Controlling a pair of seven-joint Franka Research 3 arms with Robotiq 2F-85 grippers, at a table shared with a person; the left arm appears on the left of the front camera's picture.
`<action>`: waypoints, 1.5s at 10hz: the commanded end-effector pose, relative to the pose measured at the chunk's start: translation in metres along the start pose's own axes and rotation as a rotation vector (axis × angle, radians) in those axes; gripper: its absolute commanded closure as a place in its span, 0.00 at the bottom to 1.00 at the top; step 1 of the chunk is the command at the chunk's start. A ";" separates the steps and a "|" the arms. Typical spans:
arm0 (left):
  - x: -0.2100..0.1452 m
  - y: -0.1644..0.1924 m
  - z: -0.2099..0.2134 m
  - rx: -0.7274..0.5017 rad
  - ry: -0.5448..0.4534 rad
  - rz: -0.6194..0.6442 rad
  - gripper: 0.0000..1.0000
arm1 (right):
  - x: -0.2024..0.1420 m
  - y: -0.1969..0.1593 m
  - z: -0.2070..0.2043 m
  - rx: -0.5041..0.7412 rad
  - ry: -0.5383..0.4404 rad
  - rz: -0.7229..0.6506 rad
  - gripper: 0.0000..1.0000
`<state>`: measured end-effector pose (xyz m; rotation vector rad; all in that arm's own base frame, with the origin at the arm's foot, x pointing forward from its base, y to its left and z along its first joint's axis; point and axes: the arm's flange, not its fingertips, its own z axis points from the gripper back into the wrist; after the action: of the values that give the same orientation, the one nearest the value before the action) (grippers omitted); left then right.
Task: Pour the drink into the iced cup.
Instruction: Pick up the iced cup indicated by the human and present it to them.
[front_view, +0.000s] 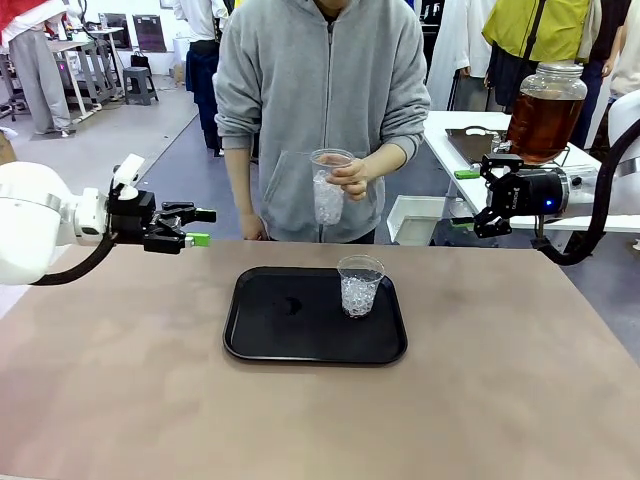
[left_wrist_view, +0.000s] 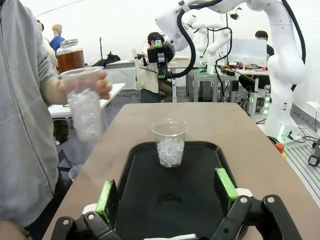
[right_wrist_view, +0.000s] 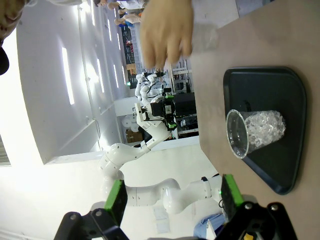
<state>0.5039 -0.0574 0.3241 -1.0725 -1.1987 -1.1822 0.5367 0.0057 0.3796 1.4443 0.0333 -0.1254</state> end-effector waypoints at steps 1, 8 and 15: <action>0.004 0.000 -0.001 0.003 0.008 0.008 0.00 | 0.000 0.002 0.000 0.000 -0.001 0.004 0.00; 0.004 0.000 -0.001 0.003 0.008 0.008 0.00 | 0.000 0.002 0.000 0.000 -0.001 0.004 0.00; 0.004 0.000 -0.001 0.003 0.008 0.008 0.00 | 0.000 0.002 0.000 0.000 -0.001 0.004 0.00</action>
<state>0.5039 -0.0574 0.3241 -1.0723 -1.1986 -1.1820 0.5367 0.0057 0.3796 1.4443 0.0333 -0.1254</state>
